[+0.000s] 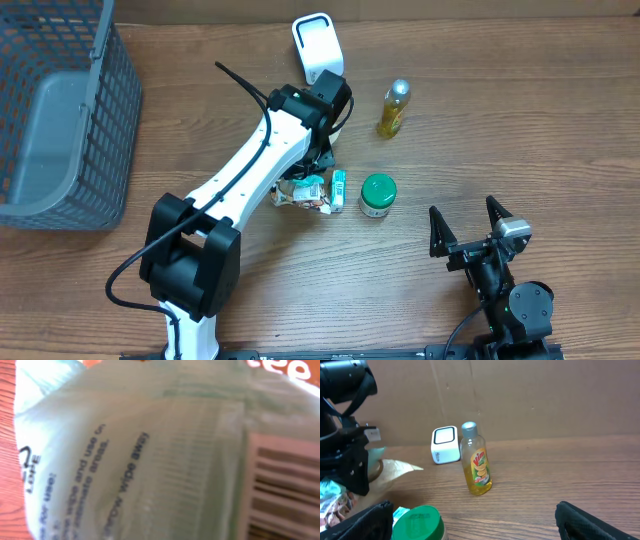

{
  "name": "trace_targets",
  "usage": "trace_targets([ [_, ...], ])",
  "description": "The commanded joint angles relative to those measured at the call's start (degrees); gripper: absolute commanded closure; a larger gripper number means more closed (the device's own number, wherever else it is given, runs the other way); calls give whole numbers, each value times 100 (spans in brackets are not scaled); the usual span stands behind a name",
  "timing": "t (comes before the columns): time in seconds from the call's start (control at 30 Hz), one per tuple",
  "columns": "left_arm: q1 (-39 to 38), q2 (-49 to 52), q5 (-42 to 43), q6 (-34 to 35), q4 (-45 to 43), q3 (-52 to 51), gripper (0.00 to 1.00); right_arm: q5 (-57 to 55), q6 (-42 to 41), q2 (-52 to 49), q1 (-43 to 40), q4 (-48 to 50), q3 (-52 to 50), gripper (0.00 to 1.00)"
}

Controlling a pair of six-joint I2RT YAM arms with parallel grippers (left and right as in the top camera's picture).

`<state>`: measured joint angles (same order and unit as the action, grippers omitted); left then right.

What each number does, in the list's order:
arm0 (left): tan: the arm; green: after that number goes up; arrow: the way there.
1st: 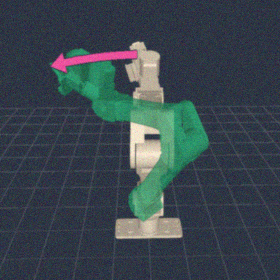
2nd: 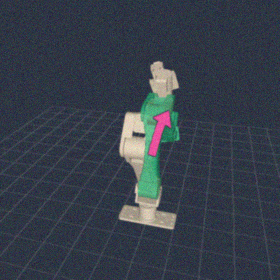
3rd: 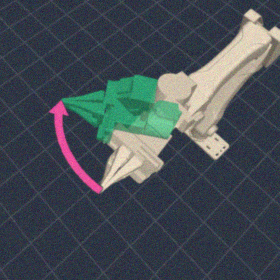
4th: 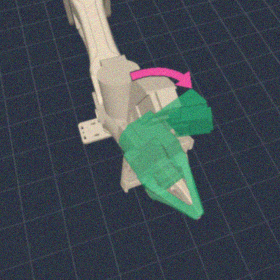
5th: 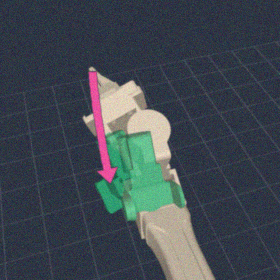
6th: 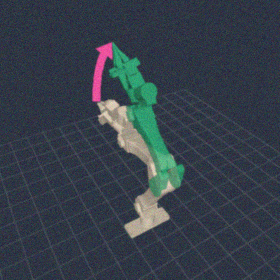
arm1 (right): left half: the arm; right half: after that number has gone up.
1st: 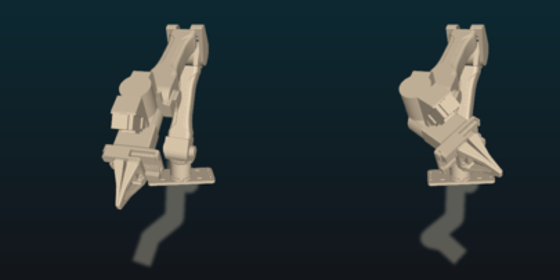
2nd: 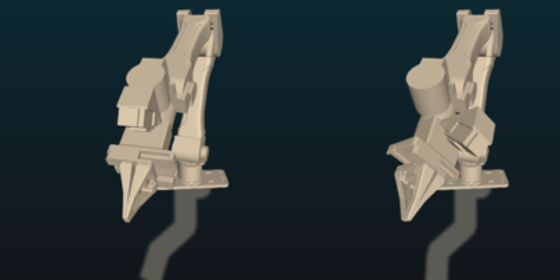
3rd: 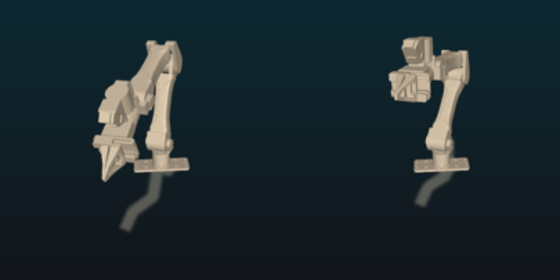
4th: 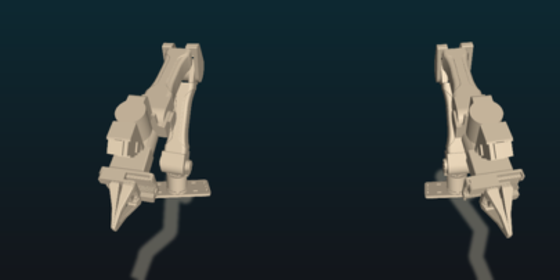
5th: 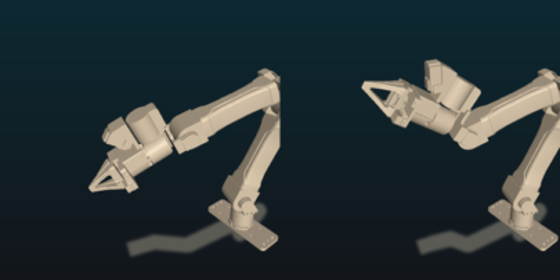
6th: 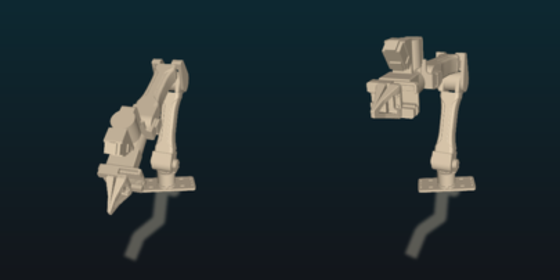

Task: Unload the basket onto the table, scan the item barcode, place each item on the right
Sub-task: 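Lower the wipes pack onto the table left of the tissue pack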

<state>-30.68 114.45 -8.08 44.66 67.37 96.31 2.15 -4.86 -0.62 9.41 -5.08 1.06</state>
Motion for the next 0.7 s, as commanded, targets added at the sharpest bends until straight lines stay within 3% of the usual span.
trace_targets([
  [0.0,-11,31,22,79,-107,-168,93,7,22,39,-15,42,-61,0],
  [0.67,-11,31,20,76,-214,-249,92,4,22,39,-15,42,-61,0],
])
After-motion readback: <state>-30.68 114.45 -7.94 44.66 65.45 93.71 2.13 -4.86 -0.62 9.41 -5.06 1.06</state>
